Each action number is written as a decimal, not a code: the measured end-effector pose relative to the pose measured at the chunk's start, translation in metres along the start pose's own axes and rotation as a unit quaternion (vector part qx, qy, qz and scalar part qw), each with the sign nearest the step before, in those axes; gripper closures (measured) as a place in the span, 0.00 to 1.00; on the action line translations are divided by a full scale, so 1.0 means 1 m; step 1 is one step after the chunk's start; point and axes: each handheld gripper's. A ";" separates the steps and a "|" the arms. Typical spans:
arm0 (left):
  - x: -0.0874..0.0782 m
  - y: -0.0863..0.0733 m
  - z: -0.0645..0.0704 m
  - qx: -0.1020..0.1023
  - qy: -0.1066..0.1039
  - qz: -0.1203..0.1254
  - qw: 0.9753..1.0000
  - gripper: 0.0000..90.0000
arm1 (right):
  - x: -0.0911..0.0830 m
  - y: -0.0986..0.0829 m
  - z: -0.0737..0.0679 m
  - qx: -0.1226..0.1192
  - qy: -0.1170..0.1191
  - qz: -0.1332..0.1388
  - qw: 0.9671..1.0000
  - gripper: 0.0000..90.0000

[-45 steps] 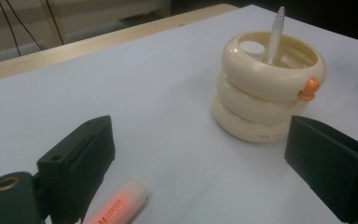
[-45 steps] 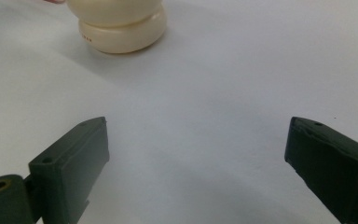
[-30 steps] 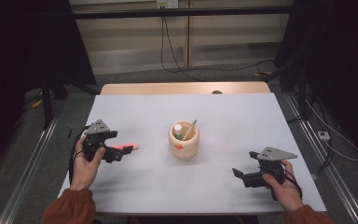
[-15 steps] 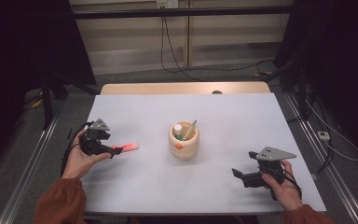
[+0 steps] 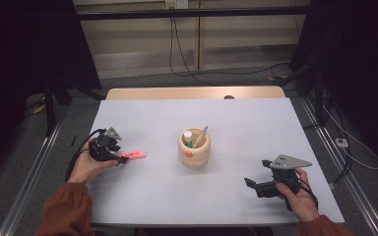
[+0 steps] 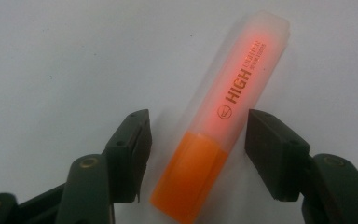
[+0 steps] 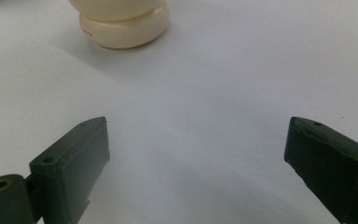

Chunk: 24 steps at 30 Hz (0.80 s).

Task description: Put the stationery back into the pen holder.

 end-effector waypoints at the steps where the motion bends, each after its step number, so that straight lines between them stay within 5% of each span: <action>1: 0.000 0.001 0.000 0.005 -0.001 -0.003 1.000 0.47 | 0.000 0.000 0.000 0.000 0.000 0.000 1.000 0.07; 13: 0.002 0.008 -0.002 0.035 -0.033 -0.045 0.998 0.59 | 0.001 0.000 0.000 0.002 0.000 -0.003 1.000 0.07; 24: 0.004 0.014 0.000 0.033 -0.047 -0.063 0.996 0.75 | 0.001 0.000 -0.001 0.002 0.001 -0.005 1.000 0.07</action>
Point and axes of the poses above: each handheld gripper's, and its own axes: x roughly forward along the jaws, y roughly out of its top, z roughly to its right, and after that the axes turned 2 degrees about x, right-handed
